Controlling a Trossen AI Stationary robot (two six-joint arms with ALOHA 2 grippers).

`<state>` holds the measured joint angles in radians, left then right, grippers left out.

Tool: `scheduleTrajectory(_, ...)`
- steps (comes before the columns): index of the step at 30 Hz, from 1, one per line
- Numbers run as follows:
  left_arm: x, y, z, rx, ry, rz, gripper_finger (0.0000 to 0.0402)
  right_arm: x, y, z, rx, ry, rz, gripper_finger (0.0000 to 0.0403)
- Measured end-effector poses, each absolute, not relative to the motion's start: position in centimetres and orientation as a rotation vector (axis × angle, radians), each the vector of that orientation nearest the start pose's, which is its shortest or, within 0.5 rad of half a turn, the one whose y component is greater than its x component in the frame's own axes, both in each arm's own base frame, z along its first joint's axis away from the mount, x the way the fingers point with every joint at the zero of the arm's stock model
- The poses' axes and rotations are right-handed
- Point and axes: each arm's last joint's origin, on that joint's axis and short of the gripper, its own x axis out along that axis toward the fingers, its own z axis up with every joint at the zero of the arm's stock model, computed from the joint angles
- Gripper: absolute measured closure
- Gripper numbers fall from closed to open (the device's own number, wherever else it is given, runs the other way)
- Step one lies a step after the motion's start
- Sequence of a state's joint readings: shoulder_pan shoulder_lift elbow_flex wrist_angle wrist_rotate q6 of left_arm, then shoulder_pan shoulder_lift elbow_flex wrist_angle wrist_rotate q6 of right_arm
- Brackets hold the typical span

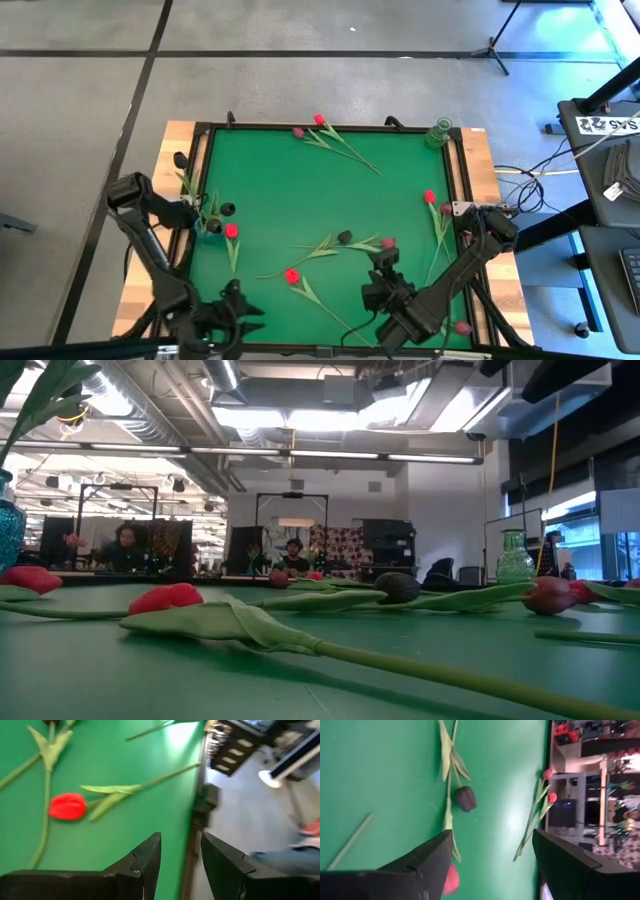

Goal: Sort flowers into vase by color
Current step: Put the black tulip into the blue vase

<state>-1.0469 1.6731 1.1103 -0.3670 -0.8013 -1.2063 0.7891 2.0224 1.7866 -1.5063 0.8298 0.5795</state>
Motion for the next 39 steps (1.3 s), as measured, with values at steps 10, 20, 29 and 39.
scheduleTrajectory(10, 21.4, -27.6, 18.6, -0.312, 0.524, 0.265, 0.0266, 27.5, 25.1, 25.4, -0.648, 1.144, -0.347, 0.0128)
scheduleTrajectory(20, 22.4, -27.5, 16.6, -0.335, 0.526, 0.323, 0.0266, 27.4, 25.1, 25.4, -0.611, 1.156, -0.359, 0.0128)
scheduleTrajectory(29, 23.3, -26.6, 16.8, -0.349, 0.449, 0.398, 0.0266, 27.4, 25.1, 25.4, -0.589, 1.156, -0.368, 0.0128)
scheduleTrajectory(39, 25.2, -24.9, 16.8, -0.36, 0.417, 0.475, 0.0266, 27.4, 25.1, 25.4, -0.562, 1.174, -0.364, 0.0128)
